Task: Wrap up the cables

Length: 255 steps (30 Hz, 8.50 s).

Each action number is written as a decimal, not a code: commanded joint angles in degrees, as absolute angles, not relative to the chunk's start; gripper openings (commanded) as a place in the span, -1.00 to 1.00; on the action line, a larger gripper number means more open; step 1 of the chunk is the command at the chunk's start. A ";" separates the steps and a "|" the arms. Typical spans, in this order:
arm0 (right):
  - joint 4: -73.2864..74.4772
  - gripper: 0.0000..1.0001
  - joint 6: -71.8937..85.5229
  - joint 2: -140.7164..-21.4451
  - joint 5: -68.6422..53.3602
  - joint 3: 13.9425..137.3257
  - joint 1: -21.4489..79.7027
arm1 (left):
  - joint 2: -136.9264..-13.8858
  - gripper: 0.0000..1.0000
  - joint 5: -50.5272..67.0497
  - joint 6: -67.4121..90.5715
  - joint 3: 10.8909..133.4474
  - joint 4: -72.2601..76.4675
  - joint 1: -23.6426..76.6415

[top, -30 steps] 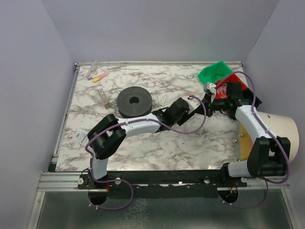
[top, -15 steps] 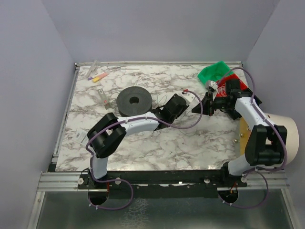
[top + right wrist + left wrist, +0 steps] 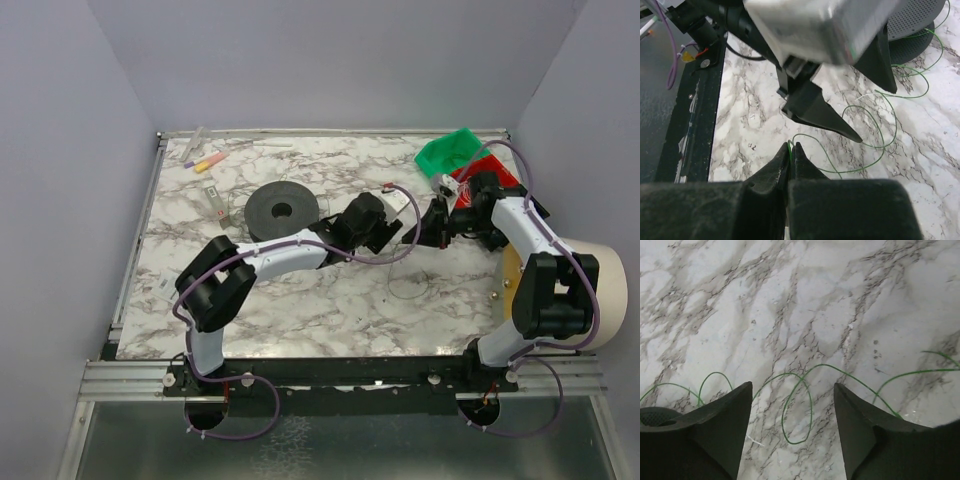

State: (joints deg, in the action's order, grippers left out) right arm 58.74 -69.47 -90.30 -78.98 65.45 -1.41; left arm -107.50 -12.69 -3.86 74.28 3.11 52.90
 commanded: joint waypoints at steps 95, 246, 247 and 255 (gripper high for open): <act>15.84 -0.99 -46.42 -78.49 -25.41 50.68 5.13 | -95.59 -1.00 45.99 31.39 82.90 -1.68 27.69; 35.89 0.50 -66.96 -83.41 -41.40 79.12 23.36 | -117.97 -1.00 49.86 35.94 108.66 -19.44 18.94; 35.93 0.50 -69.59 -83.29 -41.25 77.86 23.56 | -118.28 -1.00 50.43 37.13 107.78 -18.36 19.92; 27.10 0.51 -76.71 -81.93 -33.11 65.27 26.16 | -119.05 -1.00 53.07 42.50 103.45 -10.50 23.71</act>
State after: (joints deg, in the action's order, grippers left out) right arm 33.65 -72.58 -82.87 -39.46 70.67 24.91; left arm -118.50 49.50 38.24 104.97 -16.97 23.55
